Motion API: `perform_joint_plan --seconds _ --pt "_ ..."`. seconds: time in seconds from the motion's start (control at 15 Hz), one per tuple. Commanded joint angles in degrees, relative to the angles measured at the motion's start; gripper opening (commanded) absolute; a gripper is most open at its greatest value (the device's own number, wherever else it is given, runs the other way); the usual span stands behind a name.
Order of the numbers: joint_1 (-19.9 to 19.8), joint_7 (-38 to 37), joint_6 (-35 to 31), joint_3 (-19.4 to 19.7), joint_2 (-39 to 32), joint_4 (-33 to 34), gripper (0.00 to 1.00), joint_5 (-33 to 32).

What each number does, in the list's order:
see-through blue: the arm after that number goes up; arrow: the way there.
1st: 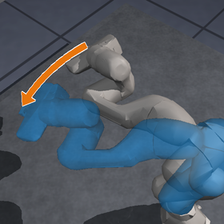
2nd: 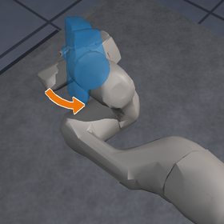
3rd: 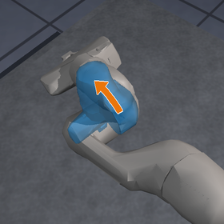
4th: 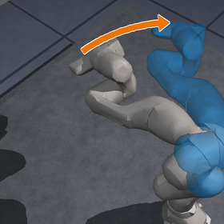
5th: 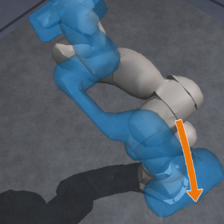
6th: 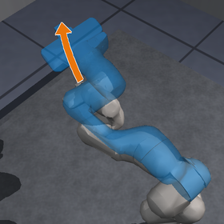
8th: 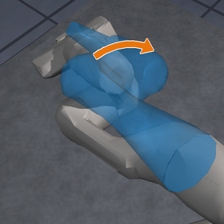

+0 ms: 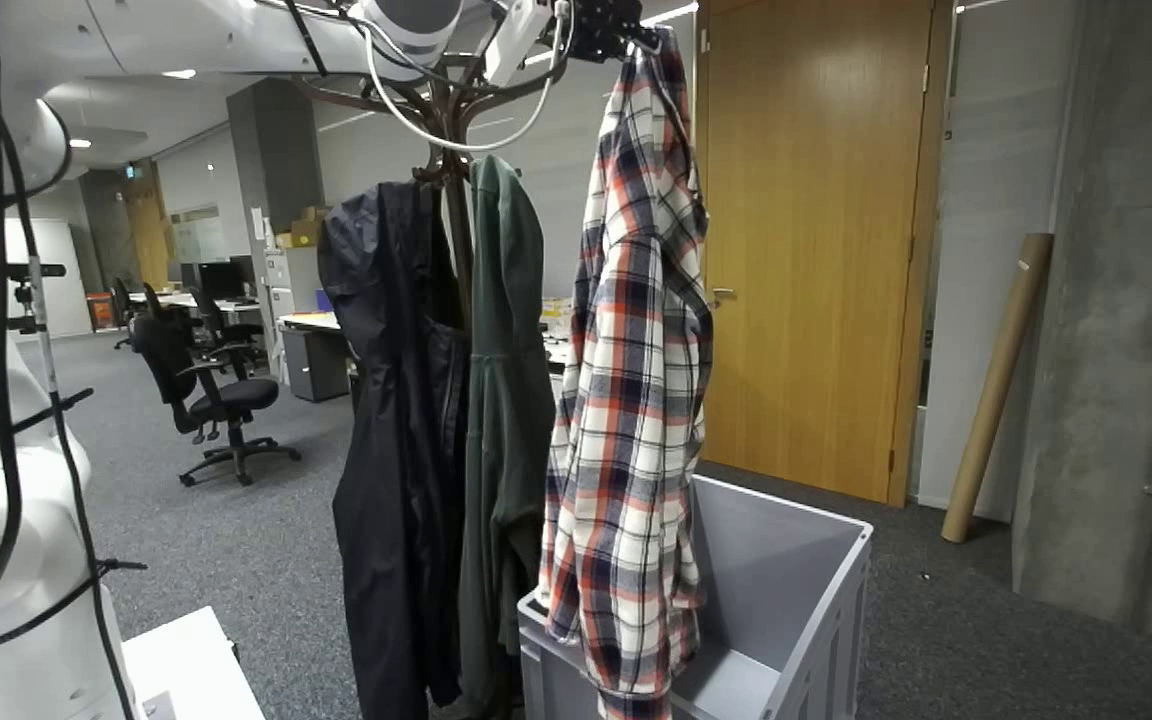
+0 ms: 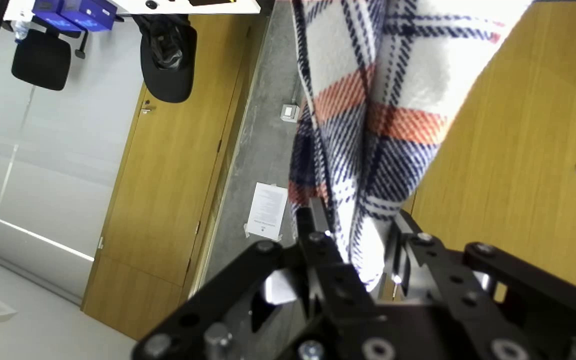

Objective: Put the shirt inside the grey object

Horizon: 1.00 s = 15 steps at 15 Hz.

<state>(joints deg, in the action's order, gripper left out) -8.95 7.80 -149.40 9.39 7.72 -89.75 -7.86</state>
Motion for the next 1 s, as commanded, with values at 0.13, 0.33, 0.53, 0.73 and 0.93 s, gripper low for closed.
perform_joint_plan --seconds 0.13,0.33,0.53,0.73,0.93 --pt "0.1 0.4 -2.8 0.5 -8.0 10.3 0.07 3.8" --pt "0.0 2.4 -3.8 0.1 -10.4 12.0 0.07 6.9" --pt "-0.2 6.5 -6.1 -0.6 -11.6 11.5 0.07 11.4" --pt "-0.2 10.6 -9.3 -1.2 -12.3 10.6 0.07 16.3" --pt "-0.3 14.2 -11.4 -2.0 -13.9 12.3 0.07 20.6"
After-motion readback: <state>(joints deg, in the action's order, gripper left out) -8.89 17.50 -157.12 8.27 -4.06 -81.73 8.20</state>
